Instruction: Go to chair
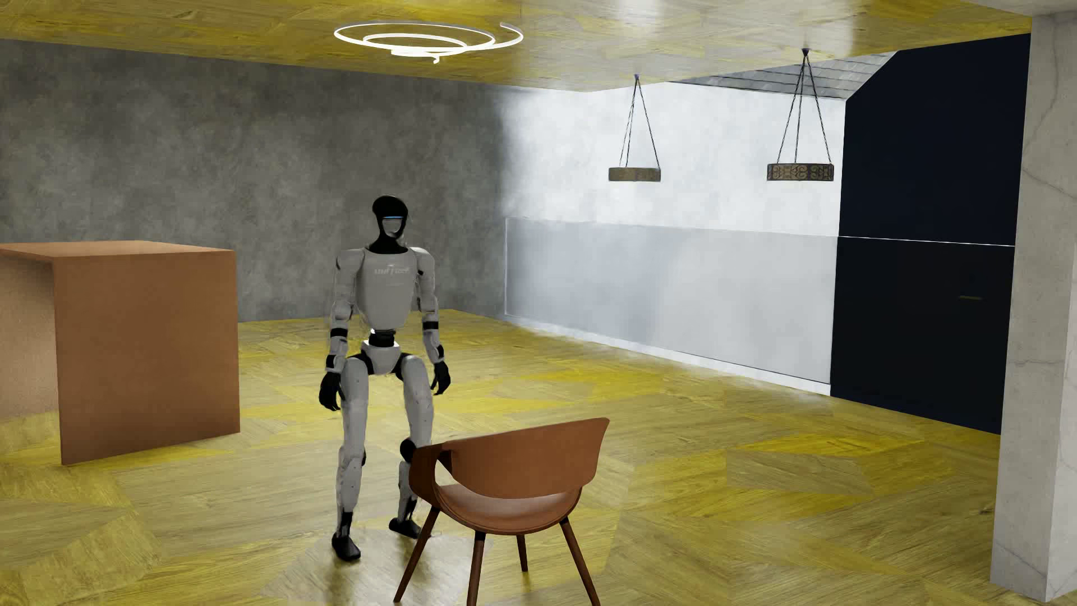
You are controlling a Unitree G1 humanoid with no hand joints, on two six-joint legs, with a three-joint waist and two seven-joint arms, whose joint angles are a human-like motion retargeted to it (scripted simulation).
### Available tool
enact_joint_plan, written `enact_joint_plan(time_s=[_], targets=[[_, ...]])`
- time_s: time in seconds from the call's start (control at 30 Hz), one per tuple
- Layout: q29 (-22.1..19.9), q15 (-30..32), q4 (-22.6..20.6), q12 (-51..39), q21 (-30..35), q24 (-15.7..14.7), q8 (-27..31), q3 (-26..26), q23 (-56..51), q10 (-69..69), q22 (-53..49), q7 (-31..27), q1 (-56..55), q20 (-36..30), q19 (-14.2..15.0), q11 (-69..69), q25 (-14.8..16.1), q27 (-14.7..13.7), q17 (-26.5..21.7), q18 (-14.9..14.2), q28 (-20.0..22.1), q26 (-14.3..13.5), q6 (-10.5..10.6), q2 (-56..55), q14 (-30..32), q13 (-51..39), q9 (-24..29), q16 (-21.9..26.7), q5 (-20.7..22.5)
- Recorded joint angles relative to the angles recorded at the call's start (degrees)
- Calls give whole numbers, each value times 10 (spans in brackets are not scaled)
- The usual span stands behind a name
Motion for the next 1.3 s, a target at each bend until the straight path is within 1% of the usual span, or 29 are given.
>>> enact_joint_plan(time_s=[0.03,0.07,0.13,0.17,0.2,0.27,0.3,0.33,0.4,0.43,0.5,0.53,0.57,0.63,0.67,0.7,0.73,0.77,0.8,0.83,0.87,0.9,0.97,1.03,1.07,1.13,1.17,1.23,1.3], targets=[[-1,-12,1,-26,-2,13,1,1,1,3,3,8,-6,-23,29,9,-6,2,-5,3,-16,-7,-3,-10,0,-4,2,2,-3],[-11,-20,2,-57,-6,26,-8,2,-5,6,7,13,-11,-44,31,33,-7,3,-4,6,-30,-15,-6,-19,2,-5,3,4,-10],[-31,-52,0,-119,-12,46,-66,2,-21,10,6,18,-17,-74,-3,124,-3,-2,-4,9,-27,-26,-13,-30,5,-2,3,8,-41],[-35,-68,-3,-147,-14,48,-94,1,-29,11,0,18,-19,-77,-19,173,0,-7,-3,11,-17,-28,-17,-29,7,0,2,7,-59],[-38,-90,-8,-174,-16,44,-108,-1,-39,15,-6,17,-23,-72,-30,215,3,-18,-5,12,2,-31,-21,-23,8,9,1,3,-69],[-35,-95,-17,-211,-14,24,-103,-5,-51,19,-27,14,-27,-45,-6,255,5,-25,-7,13,36,-38,-31,-2,11,16,-4,-8,-59],[-34,-107,-21,-223,-10,16,-106,-5,-55,20,-41,14,-29,-32,-24,242,4,-26,-8,13,51,-45,-36,17,12,17,-7,-12,-52],[-33,-131,-24,-230,-4,10,-126,-3,-56,15,-55,16,-27,-20,-47,200,1,-25,-9,12,63,-52,-42,43,16,17,-11,-16,-52],[-24,-177,-28,-232,13,8,-157,2,-53,7,-83,24,-22,-2,-81,101,-4,-23,-12,9,80,-65,-54,94,25,12,-20,-18,-47],[-20,-172,-25,-224,24,9,-157,3,-48,4,-95,28,-18,8,-94,64,-8,-25,-12,7,87,-68,-59,112,29,7,-23,-17,-36],[-17,-149,-6,-192,43,6,-148,5,-44,15,-110,35,-18,32,-104,32,-15,-29,-12,-1,97,-70,-62,126,33,-2,-25,-19,-16],[-15,-144,6,-175,48,-1,-146,5,-49,29,-109,35,-23,42,-104,27,-15,-31,-13,-4,98,-72,-61,129,32,-2,-25,-24,-7],[-15,-142,19,-161,49,1,-148,5,-61,47,-98,31,-32,39,-105,22,-13,-36,-11,-8,86,-71,-60,131,31,2,-25,-26,3],[-32,-141,55,-141,40,12,-158,3,-88,110,-63,15,-67,30,-118,16,2,-52,-1,-16,31,-59,-54,134,27,17,-24,-21,29],[-44,-142,76,-125,31,7,-164,1,-94,153,-49,6,-93,51,-126,21,12,-51,7,-19,14,-41,-50,133,33,18,-22,-24,42],[-54,-146,96,-110,24,-9,-170,-1,-99,197,-31,-5,-121,85,-134,29,21,-50,13,-20,15,-19,-45,129,47,26,-20,-33,54],[-59,-150,115,-93,21,-26,-176,-4,-97,237,-15,-14,-148,121,-141,40,25,-46,17,-16,37,0,-39,124,64,32,-18,-42,64],[-60,-153,136,-74,20,-37,-182,-6,-88,268,-1,-13,-170,144,-148,48,24,-40,18,-12,61,7,-32,119,83,35,-16,-45,74],[-60,-153,157,-53,21,-37,-184,-7,-74,281,13,3,-179,149,-153,53,21,-34,17,-7,73,11,-25,114,94,38,-15,-44,82],[-58,-151,176,-32,23,-30,-185,-7,-57,278,24,33,-175,139,-156,55,17,-26,14,0,63,12,-19,111,97,39,-15,-41,87],[-51,-148,186,-6,23,-22,-184,-6,-35,260,25,65,-159,125,-158,55,13,-21,10,6,42,6,-13,109,85,42,-16,-36,90],[-42,-145,186,18,26,-19,-182,-3,-17,229,24,93,-136,118,-157,52,6,-15,6,11,19,0,-8,109,66,46,-18,-32,92],[-25,-140,161,57,26,-19,-174,3,4,148,19,118,-84,117,-154,45,-3,-10,2,12,-14,-5,1,113,19,59,-21,-32,91],[-27,-139,143,75,8,-9,-168,8,7,113,16,127,-66,111,-149,45,2,-12,4,25,-14,-3,7,114,28,73,-21,-38,85],[-35,-141,143,75,-5,5,-168,10,8,117,16,126,-67,94,-148,49,8,-9,11,26,-19,1,10,115,35,76,-20,-37,82],[-45,-145,150,65,-28,28,-167,11,12,143,9,120,-75,59,-145,60,20,-4,27,22,-41,-3,17,115,45,75,-15,-31,79],[-44,-147,154,58,-32,32,-162,10,18,153,1,122,-76,50,-145,67,21,-2,30,21,-48,-4,22,114,47,66,-11,-30,79],[-37,-156,157,41,-31,28,-152,7,32,152,-21,136,-63,47,-137,80,16,7,32,22,-39,-7,31,111,43,40,-7,-32,77],[-36,-166,151,11,-27,35,-147,2,32,131,-40,153,-42,30,-121,79,11,1,35,26,-31,-7,38,116,37,16,-5,-26,72]])
